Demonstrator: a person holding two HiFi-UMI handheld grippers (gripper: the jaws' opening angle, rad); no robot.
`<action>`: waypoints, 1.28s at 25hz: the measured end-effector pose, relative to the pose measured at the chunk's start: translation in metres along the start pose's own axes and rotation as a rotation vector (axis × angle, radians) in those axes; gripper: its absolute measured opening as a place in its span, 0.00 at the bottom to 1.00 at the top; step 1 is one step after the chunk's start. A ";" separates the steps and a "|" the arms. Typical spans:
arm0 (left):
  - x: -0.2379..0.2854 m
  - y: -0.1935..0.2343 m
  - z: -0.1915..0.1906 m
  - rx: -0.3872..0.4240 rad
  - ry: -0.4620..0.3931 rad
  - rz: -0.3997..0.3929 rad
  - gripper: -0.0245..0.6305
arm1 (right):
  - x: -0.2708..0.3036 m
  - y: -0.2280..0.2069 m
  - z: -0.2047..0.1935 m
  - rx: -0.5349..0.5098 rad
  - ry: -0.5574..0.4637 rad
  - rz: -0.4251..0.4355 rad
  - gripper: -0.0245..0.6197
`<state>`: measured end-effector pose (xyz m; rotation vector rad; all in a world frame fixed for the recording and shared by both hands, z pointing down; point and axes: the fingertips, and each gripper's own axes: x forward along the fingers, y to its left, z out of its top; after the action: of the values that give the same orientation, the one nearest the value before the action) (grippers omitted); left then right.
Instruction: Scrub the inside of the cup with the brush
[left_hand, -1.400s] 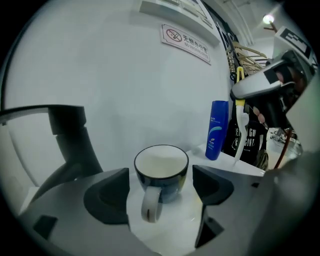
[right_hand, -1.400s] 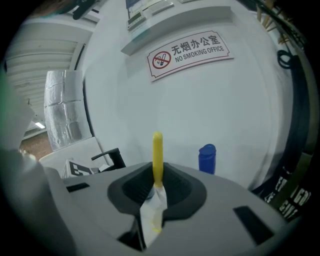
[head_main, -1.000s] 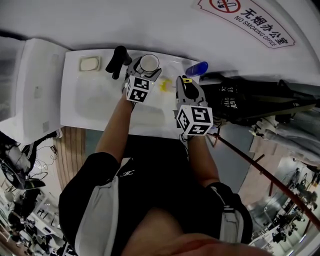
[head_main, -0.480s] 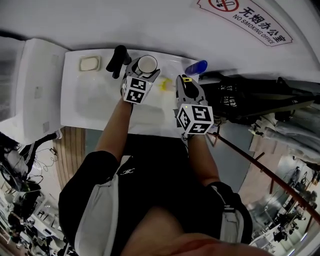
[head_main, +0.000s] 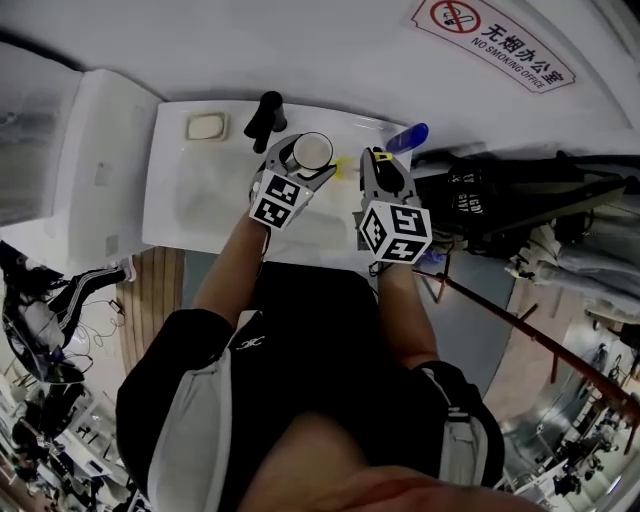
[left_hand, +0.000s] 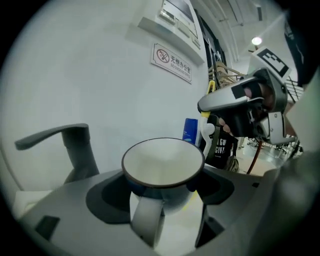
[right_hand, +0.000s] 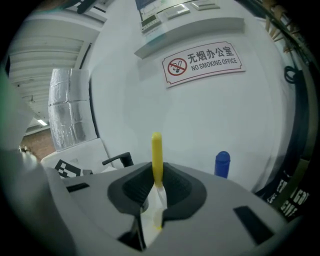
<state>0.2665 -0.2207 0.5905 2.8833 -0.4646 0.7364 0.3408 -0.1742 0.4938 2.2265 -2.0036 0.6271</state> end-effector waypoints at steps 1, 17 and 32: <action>-0.007 0.000 -0.002 0.005 0.005 -0.003 0.63 | -0.001 0.007 0.002 -0.001 -0.006 0.004 0.13; -0.119 0.030 -0.082 0.011 0.106 0.070 0.63 | -0.010 0.113 0.004 -0.011 -0.048 0.086 0.13; -0.140 0.069 -0.159 -0.024 0.308 0.157 0.63 | -0.025 0.167 0.051 0.098 -0.103 0.334 0.13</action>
<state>0.0561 -0.2172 0.6643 2.6649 -0.6559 1.1668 0.1900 -0.1908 0.4033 2.0258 -2.4765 0.6640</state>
